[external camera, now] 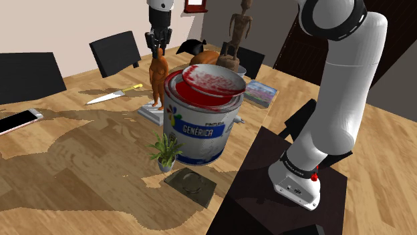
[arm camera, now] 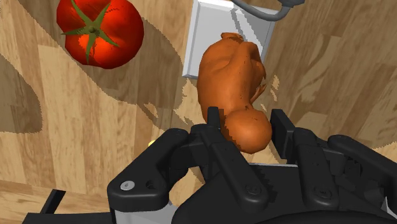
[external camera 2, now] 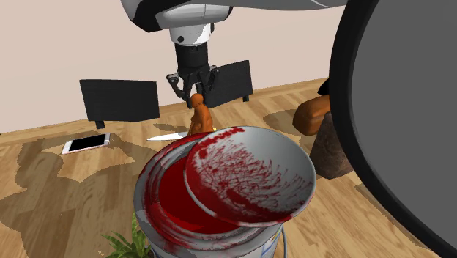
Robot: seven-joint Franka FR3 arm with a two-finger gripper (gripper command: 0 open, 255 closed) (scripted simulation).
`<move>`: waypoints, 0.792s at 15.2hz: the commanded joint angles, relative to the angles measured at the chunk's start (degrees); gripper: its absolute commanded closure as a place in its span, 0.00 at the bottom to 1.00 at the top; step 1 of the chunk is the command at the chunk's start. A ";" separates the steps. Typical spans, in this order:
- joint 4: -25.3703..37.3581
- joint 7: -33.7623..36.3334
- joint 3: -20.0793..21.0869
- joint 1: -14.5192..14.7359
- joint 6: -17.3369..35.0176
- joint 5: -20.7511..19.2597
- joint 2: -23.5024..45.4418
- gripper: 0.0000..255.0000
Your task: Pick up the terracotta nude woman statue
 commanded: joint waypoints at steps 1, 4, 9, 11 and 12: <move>-0.03 0.00 -0.01 -0.01 0.02 0.00 0.02 1.00; -0.04 -0.01 -0.01 -0.01 0.02 0.01 0.01 1.00; 2.44 -0.05 0.03 0.11 -2.35 0.02 0.12 1.00; 4.16 -0.10 0.05 0.19 -3.95 0.01 0.24 1.00; 5.06 -0.13 0.06 0.23 -4.76 0.01 0.33 1.00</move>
